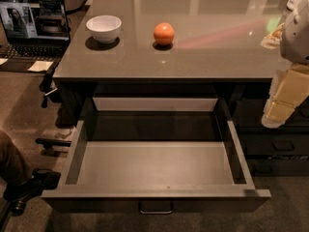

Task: Place orange into top drawer

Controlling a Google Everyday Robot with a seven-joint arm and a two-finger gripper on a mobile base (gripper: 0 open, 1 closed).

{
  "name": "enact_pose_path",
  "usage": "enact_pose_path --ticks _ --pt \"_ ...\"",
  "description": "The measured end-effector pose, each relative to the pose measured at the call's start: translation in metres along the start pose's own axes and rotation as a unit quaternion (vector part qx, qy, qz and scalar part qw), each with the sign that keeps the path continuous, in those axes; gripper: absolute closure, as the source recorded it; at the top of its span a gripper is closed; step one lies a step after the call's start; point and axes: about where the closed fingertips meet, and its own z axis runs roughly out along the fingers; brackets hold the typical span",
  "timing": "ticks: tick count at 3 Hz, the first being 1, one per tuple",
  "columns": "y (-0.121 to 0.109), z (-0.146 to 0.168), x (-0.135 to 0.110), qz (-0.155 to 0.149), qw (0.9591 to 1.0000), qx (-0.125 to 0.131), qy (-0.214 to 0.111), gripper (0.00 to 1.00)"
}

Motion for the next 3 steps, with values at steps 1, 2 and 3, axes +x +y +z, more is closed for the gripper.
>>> enact_pose_path --ticks 1,2,3 --pt "0.0 0.0 0.0 0.0 1.0 0.0 0.0 0.0" --pt "-0.006 -0.001 -0.009 0.025 0.999 0.011 -0.034 0.0" --pt "-0.021 0.004 -0.03 0.089 0.9906 0.018 -0.102 0.0"
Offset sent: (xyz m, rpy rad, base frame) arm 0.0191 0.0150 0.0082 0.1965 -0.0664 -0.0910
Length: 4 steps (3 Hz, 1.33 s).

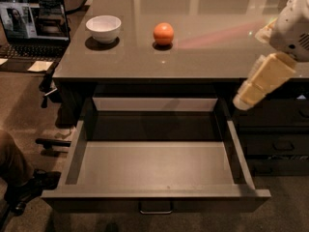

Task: Place orange into top drawer

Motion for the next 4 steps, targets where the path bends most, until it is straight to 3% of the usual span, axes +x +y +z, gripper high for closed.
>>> enact_pose_path --ticks 1,2,3,4 --pt "-0.008 0.024 -0.03 0.08 0.9946 0.001 -0.066 0.0" --pt "-0.026 0.048 -0.06 0.159 0.9808 0.032 -0.109 0.0" --pt "-0.045 0.042 -0.073 0.201 0.9674 0.058 -0.143 0.0" --pt "-0.045 0.042 -0.073 0.201 0.9674 0.058 -0.143 0.0"
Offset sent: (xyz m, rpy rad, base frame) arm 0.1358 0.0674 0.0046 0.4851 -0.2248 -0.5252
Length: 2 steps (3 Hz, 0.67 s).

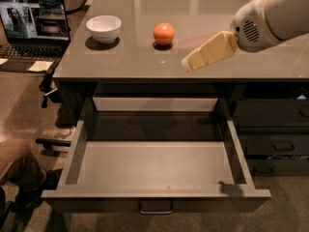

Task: Place orange into top drawer

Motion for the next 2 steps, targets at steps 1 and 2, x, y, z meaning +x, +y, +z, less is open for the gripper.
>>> enact_pose_path --ticks 1,2 --pt "-0.004 -0.001 0.0 0.023 0.9997 0.007 -0.01 0.0" --pt "-0.02 0.02 -0.007 0.053 0.9977 0.039 -0.017 0.0"
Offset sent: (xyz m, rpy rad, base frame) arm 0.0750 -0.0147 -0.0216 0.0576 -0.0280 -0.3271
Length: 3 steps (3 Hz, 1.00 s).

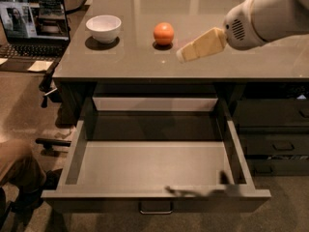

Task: Place orange into top drawer

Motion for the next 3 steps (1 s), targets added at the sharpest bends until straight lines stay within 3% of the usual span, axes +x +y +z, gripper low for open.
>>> enact_pose_path --ticks 1,2,3 --pt "-0.032 0.037 -0.017 0.035 0.9985 0.04 -0.014 0.0" --pt "-0.053 0.073 -0.035 0.049 0.9973 0.043 -0.035 0.0" --pt "-0.06 0.117 -0.061 0.039 0.9977 0.023 -0.051 0.0"
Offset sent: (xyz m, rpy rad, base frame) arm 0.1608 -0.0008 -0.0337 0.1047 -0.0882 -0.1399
